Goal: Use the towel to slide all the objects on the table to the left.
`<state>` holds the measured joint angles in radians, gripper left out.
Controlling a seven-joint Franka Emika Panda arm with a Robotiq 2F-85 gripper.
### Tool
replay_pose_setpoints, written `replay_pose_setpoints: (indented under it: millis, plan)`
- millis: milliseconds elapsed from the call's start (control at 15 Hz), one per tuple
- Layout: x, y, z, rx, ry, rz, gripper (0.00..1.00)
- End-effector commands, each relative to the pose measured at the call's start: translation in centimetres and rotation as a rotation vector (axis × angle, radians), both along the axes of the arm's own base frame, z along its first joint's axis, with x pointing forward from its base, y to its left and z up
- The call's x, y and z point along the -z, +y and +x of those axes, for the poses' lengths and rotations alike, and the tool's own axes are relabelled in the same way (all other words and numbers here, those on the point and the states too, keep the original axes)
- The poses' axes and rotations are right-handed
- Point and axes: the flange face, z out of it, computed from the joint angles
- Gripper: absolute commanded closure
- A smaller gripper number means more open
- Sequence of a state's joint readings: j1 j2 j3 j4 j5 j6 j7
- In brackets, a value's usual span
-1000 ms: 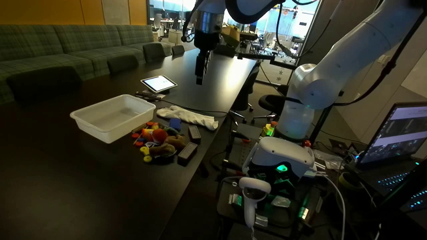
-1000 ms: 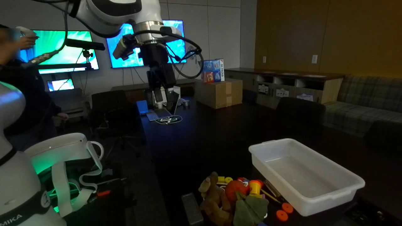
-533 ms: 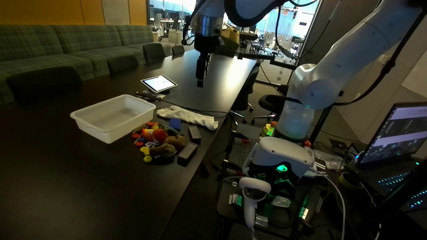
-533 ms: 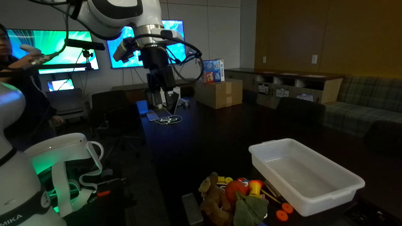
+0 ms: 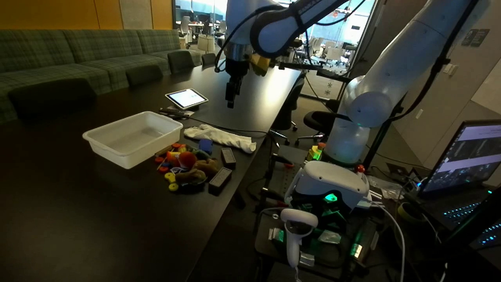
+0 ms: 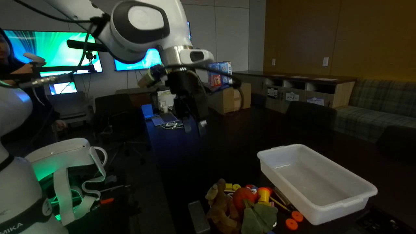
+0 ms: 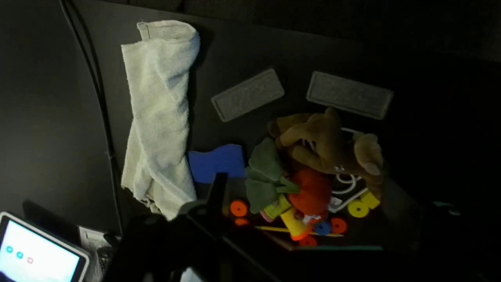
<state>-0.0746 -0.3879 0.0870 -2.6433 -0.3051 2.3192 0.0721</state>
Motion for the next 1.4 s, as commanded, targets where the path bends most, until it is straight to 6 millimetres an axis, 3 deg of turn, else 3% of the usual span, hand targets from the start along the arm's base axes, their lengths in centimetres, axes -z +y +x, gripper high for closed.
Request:
replay_pose_setpoints:
  millis: [0, 267, 733, 933, 1133, 1333]
  plan:
    - [5.4, -6.1, 4.0, 0.072, 0.007, -0.013, 0.0]
    - [12.3, -10.9, 7.1, 0.107, 0.029, -0.025, 0.0]
    - [24.7, -16.0, 13.2, 0.123, 0.075, 0.016, 0.0]
    - [28.8, -18.6, 16.1, 0.146, 0.087, 0.039, 0.0]
    - [30.7, -22.2, 18.3, 0.183, 0.072, 0.071, 0.0]
    - [30.2, -26.5, 19.6, 0.233, 0.036, 0.113, 0.0]
